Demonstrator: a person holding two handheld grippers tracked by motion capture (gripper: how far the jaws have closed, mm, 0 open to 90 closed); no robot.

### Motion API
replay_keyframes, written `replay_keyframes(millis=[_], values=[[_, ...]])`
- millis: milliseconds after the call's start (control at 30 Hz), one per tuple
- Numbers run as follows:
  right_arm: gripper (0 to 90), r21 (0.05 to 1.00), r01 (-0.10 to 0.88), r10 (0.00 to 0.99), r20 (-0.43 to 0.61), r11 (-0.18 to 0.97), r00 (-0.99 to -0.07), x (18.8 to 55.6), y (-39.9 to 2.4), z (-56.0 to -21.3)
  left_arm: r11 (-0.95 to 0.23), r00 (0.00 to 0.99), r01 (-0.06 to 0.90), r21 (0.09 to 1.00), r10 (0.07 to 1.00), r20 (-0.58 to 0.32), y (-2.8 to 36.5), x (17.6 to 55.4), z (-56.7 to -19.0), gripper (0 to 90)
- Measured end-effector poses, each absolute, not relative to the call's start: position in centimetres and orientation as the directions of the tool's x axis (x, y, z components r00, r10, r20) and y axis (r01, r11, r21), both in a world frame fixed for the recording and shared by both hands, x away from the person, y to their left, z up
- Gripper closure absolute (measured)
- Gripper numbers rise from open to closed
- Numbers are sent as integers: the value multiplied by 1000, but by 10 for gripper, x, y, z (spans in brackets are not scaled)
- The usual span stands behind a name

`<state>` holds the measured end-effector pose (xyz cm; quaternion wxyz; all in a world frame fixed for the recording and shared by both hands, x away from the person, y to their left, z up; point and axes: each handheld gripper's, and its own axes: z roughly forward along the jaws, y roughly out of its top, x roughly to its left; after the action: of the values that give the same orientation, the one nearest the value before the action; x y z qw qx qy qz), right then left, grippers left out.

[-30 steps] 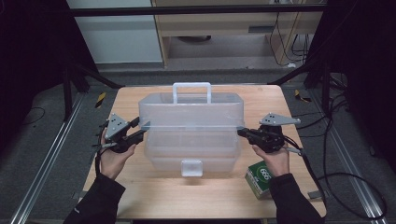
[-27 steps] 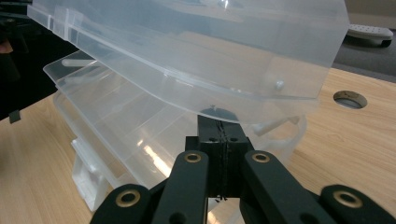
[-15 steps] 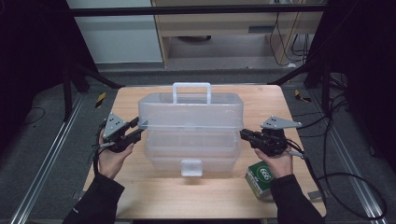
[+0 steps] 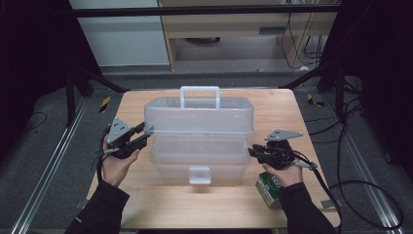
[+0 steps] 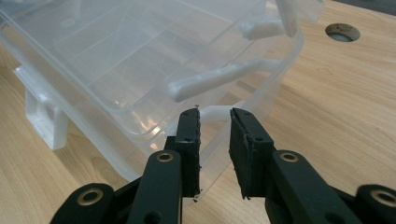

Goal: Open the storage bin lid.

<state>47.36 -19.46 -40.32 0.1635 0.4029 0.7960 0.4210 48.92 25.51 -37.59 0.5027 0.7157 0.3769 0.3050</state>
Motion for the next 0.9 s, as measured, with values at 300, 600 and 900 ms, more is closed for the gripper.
replay_keyframes(millis=[300, 600, 900], values=[[754, 782, 521, 782, 72, 341, -619, 477, -189, -410, -217, 533, 230, 949, 844, 64, 256, 491, -374, 643], [773, 773, 550, 789, 105, 318, -605, 478, -188, -411, -221, 539, 210, 952, 839, 76, 256, 500, -365, 655], [776, 776, 551, 791, 112, 308, -601, 478, -189, -412, -197, 515, 214, 957, 855, 61, 253, 507, -356, 660]])
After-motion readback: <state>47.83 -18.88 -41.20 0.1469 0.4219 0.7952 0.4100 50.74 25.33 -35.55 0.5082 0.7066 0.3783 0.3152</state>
